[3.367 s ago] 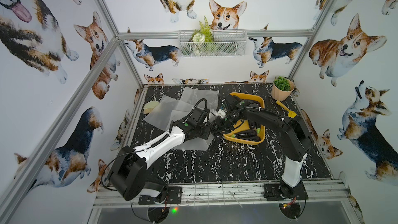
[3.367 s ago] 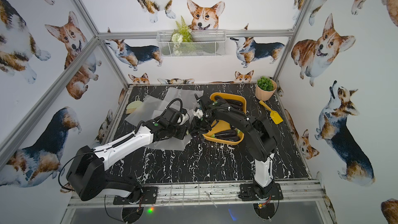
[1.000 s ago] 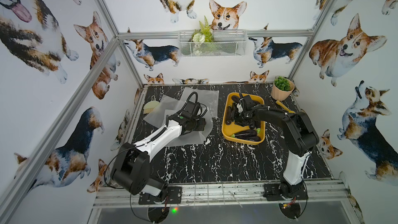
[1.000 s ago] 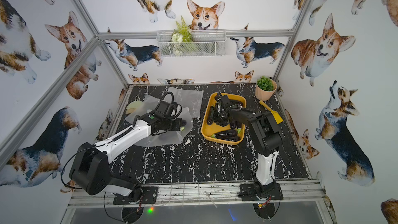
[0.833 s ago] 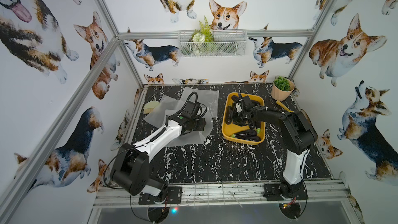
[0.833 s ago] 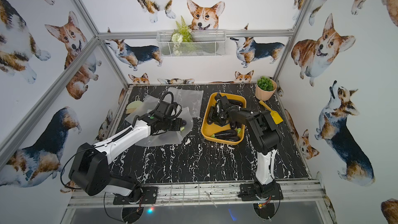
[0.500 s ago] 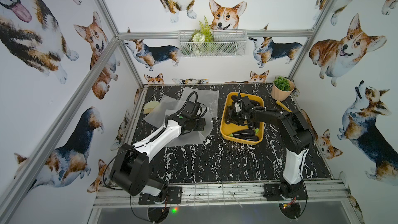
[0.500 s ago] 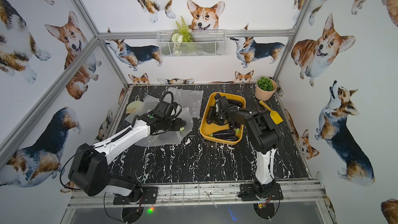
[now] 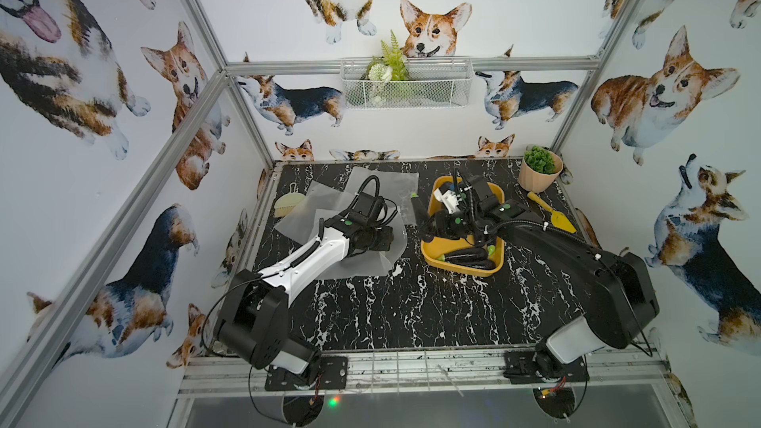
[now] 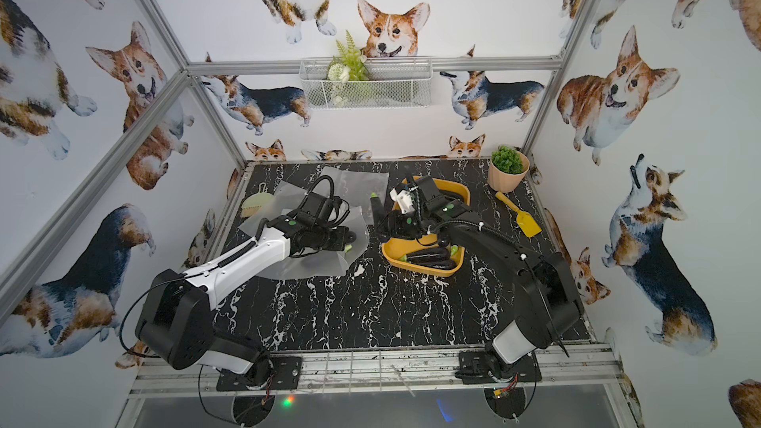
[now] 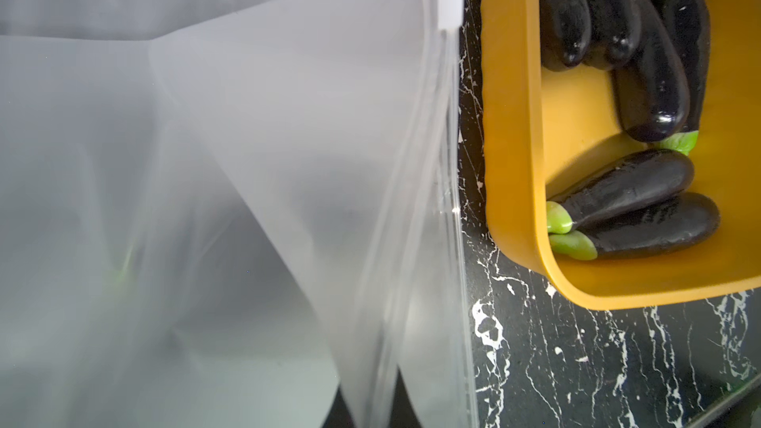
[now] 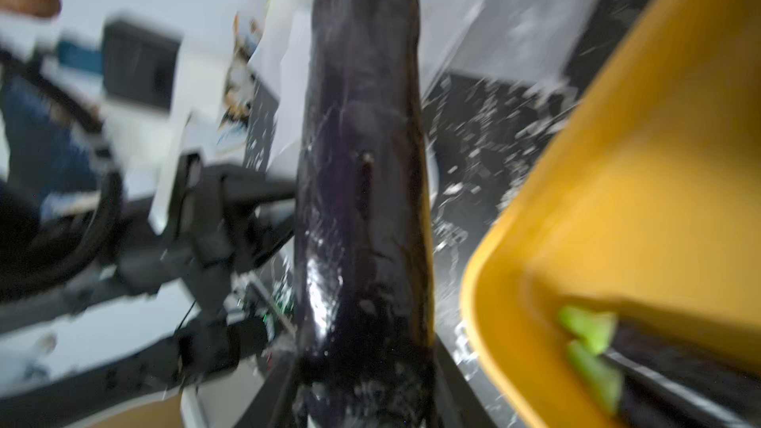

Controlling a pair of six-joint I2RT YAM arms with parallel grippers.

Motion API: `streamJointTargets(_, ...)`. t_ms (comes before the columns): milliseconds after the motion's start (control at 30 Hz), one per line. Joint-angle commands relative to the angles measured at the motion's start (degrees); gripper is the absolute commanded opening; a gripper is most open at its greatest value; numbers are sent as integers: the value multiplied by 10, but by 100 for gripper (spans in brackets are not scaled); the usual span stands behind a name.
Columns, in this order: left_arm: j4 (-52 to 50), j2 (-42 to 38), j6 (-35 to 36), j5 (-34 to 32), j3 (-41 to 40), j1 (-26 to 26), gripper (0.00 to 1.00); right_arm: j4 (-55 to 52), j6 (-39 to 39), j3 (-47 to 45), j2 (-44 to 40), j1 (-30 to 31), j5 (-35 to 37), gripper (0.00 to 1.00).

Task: Place the eggplant in a zip-top bag and seal the zipper
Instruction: Place the eggplant in the zipper food storage bag.

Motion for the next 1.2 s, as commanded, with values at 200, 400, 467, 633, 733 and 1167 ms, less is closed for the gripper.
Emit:
streamJointTargets(200, 24, -33, 26, -18, -19, -11, 0, -88, -51, -54, 25, 45, -90, 32)
streamJointTargets(400, 6, -38, 59, 2, -25, -23, 0, -77, -10, -6, 72, 41, -93, 33)
streamJointTargets(467, 2, -43, 67, 0, -27, -26, 0, -81, 4, 8, 92, 35, -96, 33)
streamJointTargets(633, 6, -58, 65, 3, -36, -34, 0, -84, 42, 40, 133, 6, -85, 36)
streamJointTargets(733, 6, -60, 66, 15, -38, -38, 0, -45, 71, 48, 140, -5, -98, 37)
streamJointTargets(1167, 10, -52, 57, 14, -35, -42, 0, -95, 63, 181, 237, 14, -106, 46)
